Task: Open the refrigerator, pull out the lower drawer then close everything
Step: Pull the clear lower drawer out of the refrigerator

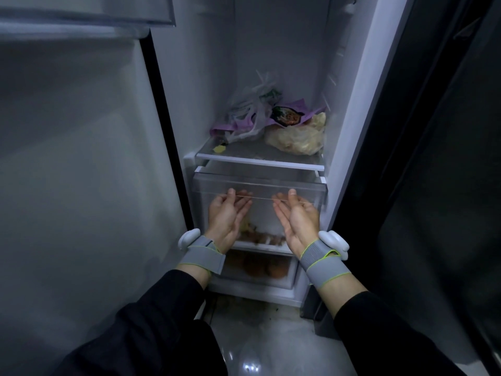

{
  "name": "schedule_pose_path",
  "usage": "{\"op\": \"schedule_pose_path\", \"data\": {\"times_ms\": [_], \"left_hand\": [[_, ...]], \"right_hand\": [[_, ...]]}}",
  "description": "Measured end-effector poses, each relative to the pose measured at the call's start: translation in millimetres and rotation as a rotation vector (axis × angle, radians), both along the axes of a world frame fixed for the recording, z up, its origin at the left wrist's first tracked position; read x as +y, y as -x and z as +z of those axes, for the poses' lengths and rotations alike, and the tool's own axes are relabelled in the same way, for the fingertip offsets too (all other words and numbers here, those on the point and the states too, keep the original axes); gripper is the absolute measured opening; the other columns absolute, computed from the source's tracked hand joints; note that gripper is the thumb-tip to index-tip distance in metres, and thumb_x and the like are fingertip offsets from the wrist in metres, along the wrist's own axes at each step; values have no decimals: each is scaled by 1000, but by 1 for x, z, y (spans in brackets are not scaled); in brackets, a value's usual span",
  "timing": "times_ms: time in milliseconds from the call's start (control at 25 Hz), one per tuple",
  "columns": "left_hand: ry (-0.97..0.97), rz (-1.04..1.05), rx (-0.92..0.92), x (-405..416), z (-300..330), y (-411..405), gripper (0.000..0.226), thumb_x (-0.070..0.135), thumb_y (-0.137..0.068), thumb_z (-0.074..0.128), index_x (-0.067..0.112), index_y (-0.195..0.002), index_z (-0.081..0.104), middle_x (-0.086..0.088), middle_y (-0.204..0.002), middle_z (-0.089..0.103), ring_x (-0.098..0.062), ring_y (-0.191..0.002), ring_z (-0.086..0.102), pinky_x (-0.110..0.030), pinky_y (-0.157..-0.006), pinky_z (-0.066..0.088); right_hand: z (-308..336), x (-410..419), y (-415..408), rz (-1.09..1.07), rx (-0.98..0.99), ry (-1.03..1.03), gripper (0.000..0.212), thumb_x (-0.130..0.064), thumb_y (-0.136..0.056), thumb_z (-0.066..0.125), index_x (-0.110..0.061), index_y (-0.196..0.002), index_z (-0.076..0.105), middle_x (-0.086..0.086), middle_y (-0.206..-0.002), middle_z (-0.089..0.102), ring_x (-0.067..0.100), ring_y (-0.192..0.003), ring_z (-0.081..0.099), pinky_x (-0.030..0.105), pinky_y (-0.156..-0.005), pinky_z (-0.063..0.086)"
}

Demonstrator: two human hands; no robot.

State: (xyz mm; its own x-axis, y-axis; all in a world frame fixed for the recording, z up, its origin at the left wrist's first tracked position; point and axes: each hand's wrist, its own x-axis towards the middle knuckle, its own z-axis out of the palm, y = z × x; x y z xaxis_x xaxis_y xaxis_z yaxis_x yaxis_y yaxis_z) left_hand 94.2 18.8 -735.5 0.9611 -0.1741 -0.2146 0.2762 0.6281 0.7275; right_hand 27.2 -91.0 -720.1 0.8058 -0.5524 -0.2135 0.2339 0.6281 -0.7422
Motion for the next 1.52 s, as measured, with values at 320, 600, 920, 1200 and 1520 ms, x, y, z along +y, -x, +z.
{"op": "schedule_pose_path", "data": {"times_ms": [320, 600, 920, 1200, 1520], "left_hand": [[-5, -13, -25, 7, 0, 12, 18, 12, -103, 39, 10, -86, 46, -13, -91, 64, -21, -81, 68, -30, -75, 58], [-6, -30, -50, 14, -1, 22, 19, 12, -103, 40, 10, -86, 48, -12, -91, 65, -16, -74, 73, -30, -78, 58], [20, -55, -47, 23, -1, 34, 21, 10, -102, 41, 10, -84, 51, -13, -90, 65, -17, -74, 74, -29, -75, 59], [21, -59, -33, 31, 0, 45, 20, 10, -100, 46, 11, -81, 52, -10, -79, 70, -20, -76, 73, -32, -79, 58], [21, -44, -39, 35, 0, 53, 20, 12, -100, 46, 10, -82, 53, -10, -79, 71, -20, -77, 73, -31, -77, 60]], "right_hand": [[-1, 3, 11, -1, -10, 3, 12, -14, -100, 49, -9, -89, 48, 13, -88, 64, 20, -82, 67, 25, -75, 57], [-5, 5, 22, 7, -21, 6, 9, -14, -99, 50, -6, -95, 49, 15, -91, 65, 21, -81, 69, 24, -74, 59], [-6, 9, 32, 23, -22, -2, 10, -14, -99, 49, -8, -91, 49, 15, -93, 64, 22, -83, 68, 24, -73, 58], [-7, 14, 45, 40, -13, 2, 9, -14, -99, 50, -7, -94, 50, 14, -93, 65, 21, -83, 69, 25, -76, 59], [-6, 18, 51, 37, -7, 12, 11, -15, -99, 50, -4, -103, 49, 14, -93, 65, 22, -86, 69, 28, -81, 58]]}}
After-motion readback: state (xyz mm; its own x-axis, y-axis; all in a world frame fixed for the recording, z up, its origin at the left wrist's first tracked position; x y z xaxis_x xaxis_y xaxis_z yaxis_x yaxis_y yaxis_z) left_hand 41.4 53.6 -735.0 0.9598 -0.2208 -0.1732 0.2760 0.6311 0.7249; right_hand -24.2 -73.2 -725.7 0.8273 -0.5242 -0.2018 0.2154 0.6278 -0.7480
